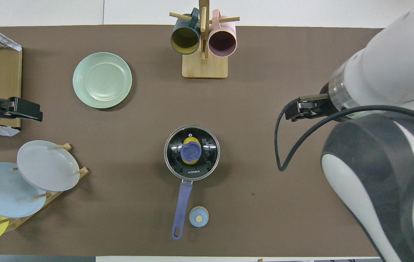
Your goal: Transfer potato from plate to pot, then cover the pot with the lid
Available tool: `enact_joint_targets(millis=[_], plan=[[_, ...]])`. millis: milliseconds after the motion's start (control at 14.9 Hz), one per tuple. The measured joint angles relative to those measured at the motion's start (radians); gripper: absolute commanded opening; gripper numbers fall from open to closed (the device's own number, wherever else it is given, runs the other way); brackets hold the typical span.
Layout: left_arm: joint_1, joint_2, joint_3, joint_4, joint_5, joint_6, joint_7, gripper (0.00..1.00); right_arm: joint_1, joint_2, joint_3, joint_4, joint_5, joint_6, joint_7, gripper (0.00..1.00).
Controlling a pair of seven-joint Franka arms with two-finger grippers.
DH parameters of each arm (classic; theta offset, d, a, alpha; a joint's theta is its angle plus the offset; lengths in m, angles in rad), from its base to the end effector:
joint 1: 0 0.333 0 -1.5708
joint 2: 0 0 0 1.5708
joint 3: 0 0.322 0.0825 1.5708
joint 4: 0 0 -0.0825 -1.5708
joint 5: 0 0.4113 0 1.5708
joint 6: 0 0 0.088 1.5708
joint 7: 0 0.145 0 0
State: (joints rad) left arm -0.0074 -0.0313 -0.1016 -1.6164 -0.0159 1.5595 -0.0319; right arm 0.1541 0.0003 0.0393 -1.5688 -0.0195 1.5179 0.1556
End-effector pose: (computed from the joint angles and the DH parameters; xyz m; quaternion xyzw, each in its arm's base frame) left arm 0.5654 -0.0650 0.5867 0.9992 -0.0385 -0.0133 0.0054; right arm 0.5641 0.1075 0.5889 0.9995 0.0186 -0.0235 0.0140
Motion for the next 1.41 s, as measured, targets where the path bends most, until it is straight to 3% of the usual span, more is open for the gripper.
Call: enact_joint_targets(millis=[335, 1406], plan=[[0.002, 0.0, 0.001, 0.0, 0.0, 0.0, 0.0, 1.0, -0.079, -0.018, -0.01, -0.043, 0.0, -0.002, -0.028, 1.0], [0.002, 0.0, 0.001, 0.0, 0.0, 0.0, 0.0, 1.0, -0.143, -0.013, 0.009, -0.025, -0.012, -0.013, -0.055, 1.0]])
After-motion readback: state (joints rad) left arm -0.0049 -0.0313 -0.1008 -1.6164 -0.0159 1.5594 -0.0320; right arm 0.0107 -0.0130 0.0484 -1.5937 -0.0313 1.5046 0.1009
